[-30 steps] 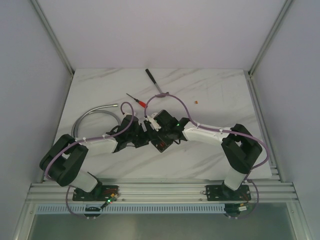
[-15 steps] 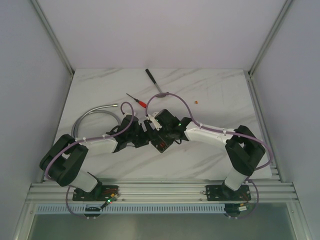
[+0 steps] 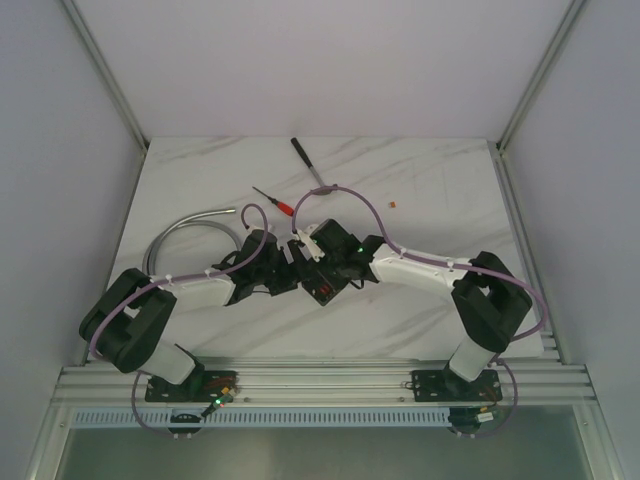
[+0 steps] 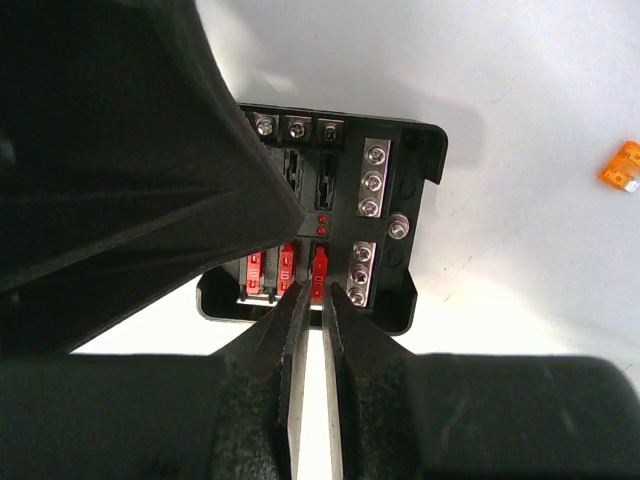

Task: Snap on the fuse box
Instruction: Install the fuse at the fuse box base.

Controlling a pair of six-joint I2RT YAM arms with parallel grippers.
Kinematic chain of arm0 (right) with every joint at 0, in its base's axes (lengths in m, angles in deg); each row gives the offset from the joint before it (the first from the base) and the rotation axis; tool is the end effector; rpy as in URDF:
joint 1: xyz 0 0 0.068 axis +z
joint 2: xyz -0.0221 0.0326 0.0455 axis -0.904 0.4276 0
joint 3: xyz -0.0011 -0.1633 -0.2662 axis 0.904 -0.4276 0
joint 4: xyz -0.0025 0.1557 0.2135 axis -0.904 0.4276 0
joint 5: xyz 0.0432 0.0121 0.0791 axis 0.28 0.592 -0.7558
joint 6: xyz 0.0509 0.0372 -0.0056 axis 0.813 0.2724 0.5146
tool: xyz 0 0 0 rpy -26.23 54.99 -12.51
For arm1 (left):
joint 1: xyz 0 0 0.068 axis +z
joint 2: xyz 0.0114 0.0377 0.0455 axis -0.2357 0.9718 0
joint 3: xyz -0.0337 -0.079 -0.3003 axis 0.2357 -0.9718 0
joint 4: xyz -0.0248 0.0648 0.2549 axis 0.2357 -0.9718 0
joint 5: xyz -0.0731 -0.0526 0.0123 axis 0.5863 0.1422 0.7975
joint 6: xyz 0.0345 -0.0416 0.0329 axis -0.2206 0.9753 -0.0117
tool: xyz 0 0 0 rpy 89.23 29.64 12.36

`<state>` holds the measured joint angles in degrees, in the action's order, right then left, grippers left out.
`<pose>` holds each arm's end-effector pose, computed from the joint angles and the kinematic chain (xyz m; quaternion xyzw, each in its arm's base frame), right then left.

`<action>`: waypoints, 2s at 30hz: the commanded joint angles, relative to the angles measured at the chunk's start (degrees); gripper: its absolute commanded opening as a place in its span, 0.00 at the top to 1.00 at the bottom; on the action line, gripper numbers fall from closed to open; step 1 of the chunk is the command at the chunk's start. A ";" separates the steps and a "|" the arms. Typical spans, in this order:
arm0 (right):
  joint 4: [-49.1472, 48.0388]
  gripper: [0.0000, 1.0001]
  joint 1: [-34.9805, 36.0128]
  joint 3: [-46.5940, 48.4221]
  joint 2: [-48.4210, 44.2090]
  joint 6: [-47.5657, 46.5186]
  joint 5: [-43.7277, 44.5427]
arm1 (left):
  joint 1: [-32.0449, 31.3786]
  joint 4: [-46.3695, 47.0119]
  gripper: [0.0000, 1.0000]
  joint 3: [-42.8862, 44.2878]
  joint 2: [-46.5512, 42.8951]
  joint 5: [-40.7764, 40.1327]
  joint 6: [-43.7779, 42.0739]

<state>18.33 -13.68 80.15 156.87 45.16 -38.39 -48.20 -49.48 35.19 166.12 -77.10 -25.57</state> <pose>0.2285 0.2825 0.2302 -0.4118 0.8577 0.1334 0.2775 0.2353 -0.1741 0.1830 -0.1288 0.8840 -0.3794 0.2408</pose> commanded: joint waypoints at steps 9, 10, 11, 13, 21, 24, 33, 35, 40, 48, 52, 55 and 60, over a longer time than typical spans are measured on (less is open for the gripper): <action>-0.07 0.91 0.02 -0.56 2.07 -0.12 -1.62 | -0.26 -0.75 0.12 -0.17 0.40 0.59 -0.19; 0.09 0.91 0.06 -0.48 2.18 -0.19 -1.73 | -0.24 -0.78 0.12 -0.15 0.48 0.60 -0.21; 0.25 0.91 0.05 -0.43 2.35 -0.21 -1.75 | -0.32 -0.72 0.12 -0.14 0.55 0.71 -0.28; 0.68 0.92 0.06 -0.28 2.80 -0.29 -1.60 | -0.33 -0.64 0.12 -0.12 0.56 0.80 -0.31; 3.25 0.94 0.23 0.05 5.56 -0.55 -1.30 | -0.50 -0.28 0.13 -0.15 0.82 0.98 -0.28; 3.78 0.94 0.41 0.12 6.55 -0.73 -1.44 | -0.59 -0.09 0.15 -0.03 1.16 1.25 -0.24; 5.15 0.98 0.80 0.75 11.09 -0.90 -1.12 | -0.76 0.43 0.19 0.02 1.64 1.66 -0.24; 4.97 0.99 0.84 0.82 12.02 -0.98 -1.34 | -0.77 0.48 0.21 0.03 1.86 1.80 -0.21; 4.95 1.00 0.86 0.67 14.31 -0.60 -1.35 | -0.81 0.81 0.24 -0.18 2.02 1.76 -0.06; 5.63 1.00 0.95 1.28 18.59 0.23 0.22 | -1.02 2.16 0.35 -0.55 3.03 2.37 -0.02; 5.66 1.00 1.06 1.39 19.28 0.48 0.41 | -1.11 2.74 0.36 -0.78 3.12 2.43 0.09; 4.95 1.00 1.04 1.25 16.56 0.58 -0.40 | -1.19 2.99 0.38 -0.82 3.20 2.67 0.24; 4.52 0.94 0.89 0.94 9.53 0.77 -0.20 | -1.29 3.25 0.39 -1.04 2.12 2.78 0.40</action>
<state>20.83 -13.29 86.20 163.21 45.18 -38.17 -48.64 -48.83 34.88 168.00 -75.83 -25.60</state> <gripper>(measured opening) 0.076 0.618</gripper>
